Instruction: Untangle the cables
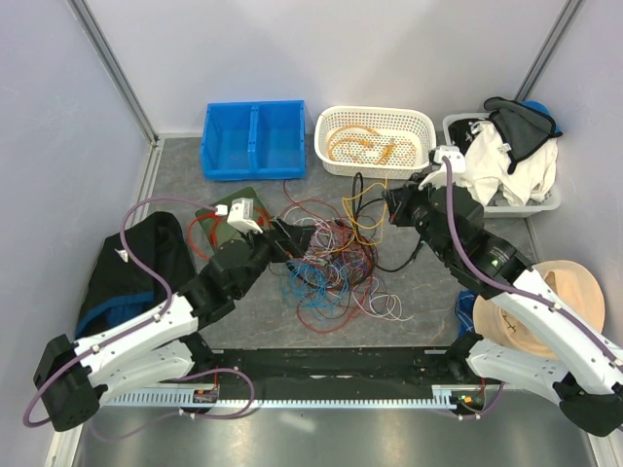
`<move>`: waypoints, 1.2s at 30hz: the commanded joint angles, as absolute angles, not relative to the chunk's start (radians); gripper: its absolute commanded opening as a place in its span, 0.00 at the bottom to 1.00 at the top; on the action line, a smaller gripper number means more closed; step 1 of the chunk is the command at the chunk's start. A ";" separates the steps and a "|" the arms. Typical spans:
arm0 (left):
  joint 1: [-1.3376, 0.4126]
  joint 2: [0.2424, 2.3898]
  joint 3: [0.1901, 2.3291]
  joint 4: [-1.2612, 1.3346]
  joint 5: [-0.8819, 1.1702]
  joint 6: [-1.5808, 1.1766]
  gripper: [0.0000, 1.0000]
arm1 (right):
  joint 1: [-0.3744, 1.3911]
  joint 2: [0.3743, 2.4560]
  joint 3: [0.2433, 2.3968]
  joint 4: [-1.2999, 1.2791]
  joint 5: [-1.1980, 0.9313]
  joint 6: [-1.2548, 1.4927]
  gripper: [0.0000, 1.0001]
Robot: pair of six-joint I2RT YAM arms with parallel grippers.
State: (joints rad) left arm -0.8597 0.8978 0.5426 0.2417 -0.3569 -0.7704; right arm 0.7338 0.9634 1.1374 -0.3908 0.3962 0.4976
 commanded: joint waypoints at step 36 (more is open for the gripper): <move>-0.861 0.952 0.773 0.594 -0.059 -0.187 0.98 | 0.733 0.853 1.220 -0.359 0.126 0.537 0.00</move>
State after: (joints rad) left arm -0.8597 0.8555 0.7094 0.6514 -0.2016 -0.3161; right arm 0.7338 0.8841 1.2175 -0.3985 0.1757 0.5201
